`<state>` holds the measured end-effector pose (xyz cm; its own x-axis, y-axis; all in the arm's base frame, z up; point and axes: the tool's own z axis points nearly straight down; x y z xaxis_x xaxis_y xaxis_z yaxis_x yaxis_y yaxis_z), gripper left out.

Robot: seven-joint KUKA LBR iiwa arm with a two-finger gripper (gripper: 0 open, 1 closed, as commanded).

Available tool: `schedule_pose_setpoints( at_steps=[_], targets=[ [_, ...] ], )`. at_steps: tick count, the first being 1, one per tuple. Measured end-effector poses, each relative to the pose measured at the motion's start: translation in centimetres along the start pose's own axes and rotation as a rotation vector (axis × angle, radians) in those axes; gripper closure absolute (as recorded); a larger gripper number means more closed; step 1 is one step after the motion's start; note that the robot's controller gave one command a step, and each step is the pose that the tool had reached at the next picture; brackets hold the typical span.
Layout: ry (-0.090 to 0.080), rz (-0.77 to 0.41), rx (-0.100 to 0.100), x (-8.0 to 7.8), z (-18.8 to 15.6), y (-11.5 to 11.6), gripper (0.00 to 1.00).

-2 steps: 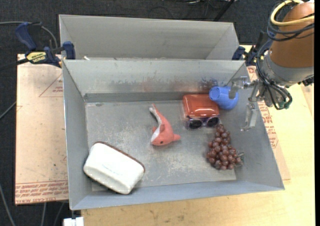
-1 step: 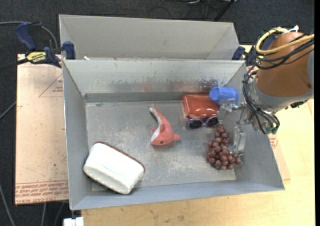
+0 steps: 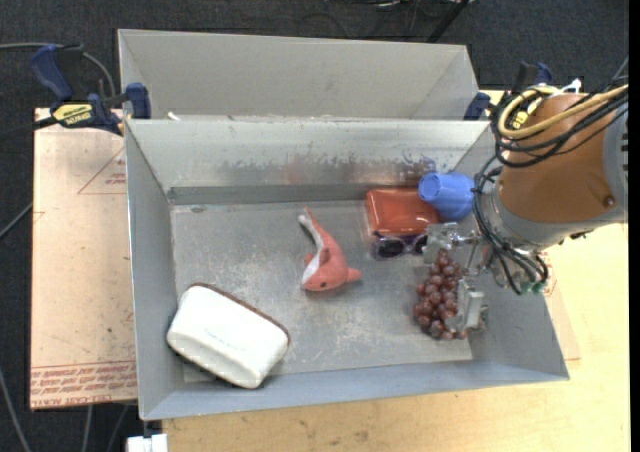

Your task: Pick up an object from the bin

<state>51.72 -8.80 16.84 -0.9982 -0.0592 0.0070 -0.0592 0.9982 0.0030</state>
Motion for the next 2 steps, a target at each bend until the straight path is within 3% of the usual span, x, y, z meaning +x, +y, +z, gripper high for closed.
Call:
schedule_pose_setpoints(
  at_steps=[1,2],
  targets=[
    [-0.007,-0.014,0.001,-0.3,0.1,-0.2,0.00],
    [-0.003,-0.115,0.004,-0.6,3.9,0.6,0.00]
  ],
)
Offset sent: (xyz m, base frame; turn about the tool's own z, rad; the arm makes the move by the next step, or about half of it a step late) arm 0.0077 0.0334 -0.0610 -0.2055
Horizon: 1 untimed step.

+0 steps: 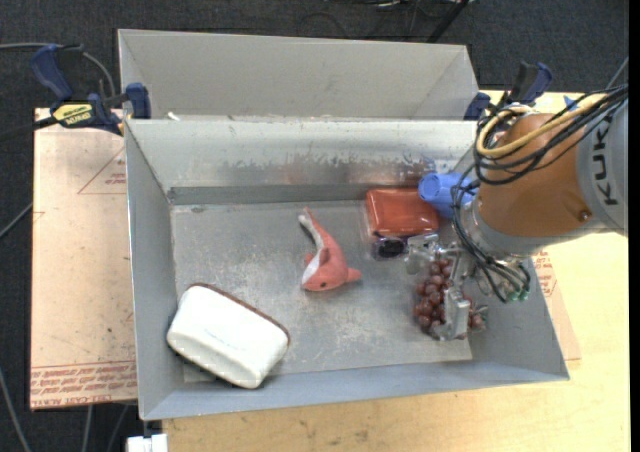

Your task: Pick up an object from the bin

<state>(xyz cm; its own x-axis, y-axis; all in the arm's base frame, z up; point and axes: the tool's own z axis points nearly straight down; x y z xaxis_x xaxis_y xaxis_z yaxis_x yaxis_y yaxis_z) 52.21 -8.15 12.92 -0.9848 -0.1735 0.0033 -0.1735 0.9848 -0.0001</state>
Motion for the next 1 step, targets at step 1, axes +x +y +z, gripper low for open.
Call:
schedule_pose_setpoints(
  at_steps=[1],
  targets=[
    [-0.002,-0.120,-0.006,0.24,1.76,1.06,0.00]
  ],
)
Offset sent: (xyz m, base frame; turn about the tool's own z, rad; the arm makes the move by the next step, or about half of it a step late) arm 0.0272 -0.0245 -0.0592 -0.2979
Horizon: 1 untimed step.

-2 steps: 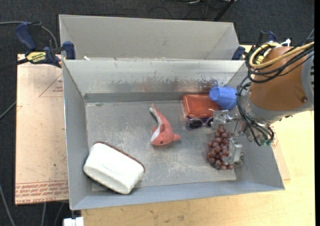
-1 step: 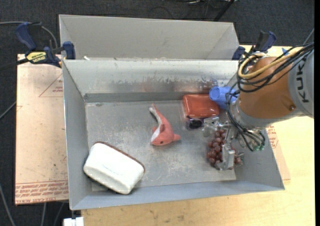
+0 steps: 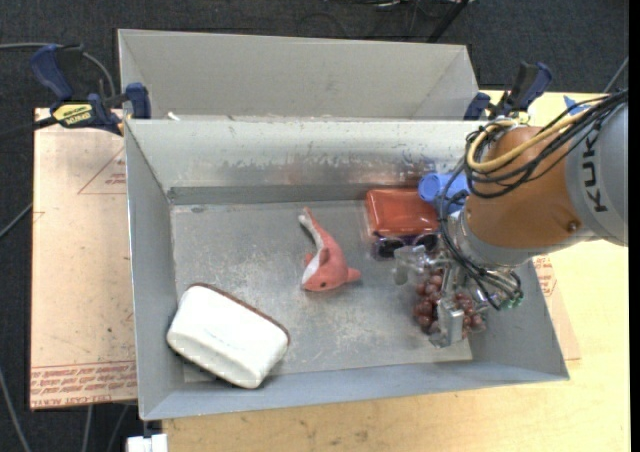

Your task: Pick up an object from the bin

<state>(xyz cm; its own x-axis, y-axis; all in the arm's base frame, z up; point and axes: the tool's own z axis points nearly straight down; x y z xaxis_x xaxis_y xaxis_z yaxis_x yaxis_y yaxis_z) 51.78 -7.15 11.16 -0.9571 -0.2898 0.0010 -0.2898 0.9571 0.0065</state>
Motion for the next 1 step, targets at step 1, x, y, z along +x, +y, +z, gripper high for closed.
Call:
schedule_pose_setpoints(
  at_steps=[1],
  targets=[
    [0.000,-0.126,0.005,-1.19,2.42,-2.62,0.00]
  ],
)
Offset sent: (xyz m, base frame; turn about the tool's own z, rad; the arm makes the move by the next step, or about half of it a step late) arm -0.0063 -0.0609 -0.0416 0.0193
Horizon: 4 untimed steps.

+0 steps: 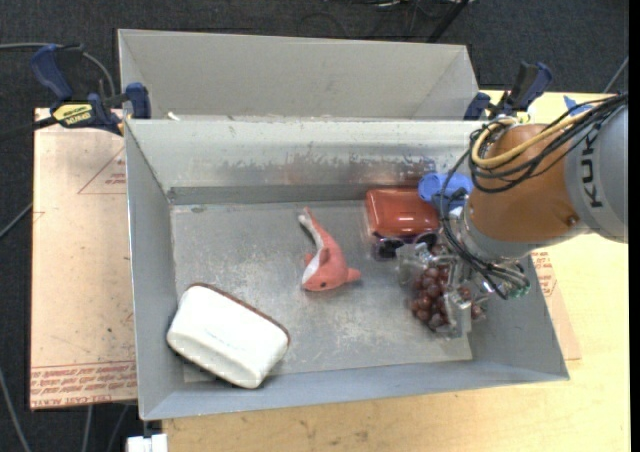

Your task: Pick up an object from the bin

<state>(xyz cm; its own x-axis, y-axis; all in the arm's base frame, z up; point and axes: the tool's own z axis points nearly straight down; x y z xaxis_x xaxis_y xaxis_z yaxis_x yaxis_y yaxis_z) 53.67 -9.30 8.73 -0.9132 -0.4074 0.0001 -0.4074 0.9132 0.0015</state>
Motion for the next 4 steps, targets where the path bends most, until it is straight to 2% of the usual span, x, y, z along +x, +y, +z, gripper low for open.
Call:
schedule_pose_setpoints(
  at_steps=[1,2,3,4],
  targets=[
    [-0.003,0.142,-0.008,3.7,1.8,-2.4,1.00],
    [-0.003,0.142,-0.008,3.7,1.8,-2.4,1.00],
    [-0.004,0.147,-0.009,3.5,-7.3,-1.4,1.00],
    [-0.004,0.147,-0.008,3.5,-7.3,-1.4,1.00]
  ],
)
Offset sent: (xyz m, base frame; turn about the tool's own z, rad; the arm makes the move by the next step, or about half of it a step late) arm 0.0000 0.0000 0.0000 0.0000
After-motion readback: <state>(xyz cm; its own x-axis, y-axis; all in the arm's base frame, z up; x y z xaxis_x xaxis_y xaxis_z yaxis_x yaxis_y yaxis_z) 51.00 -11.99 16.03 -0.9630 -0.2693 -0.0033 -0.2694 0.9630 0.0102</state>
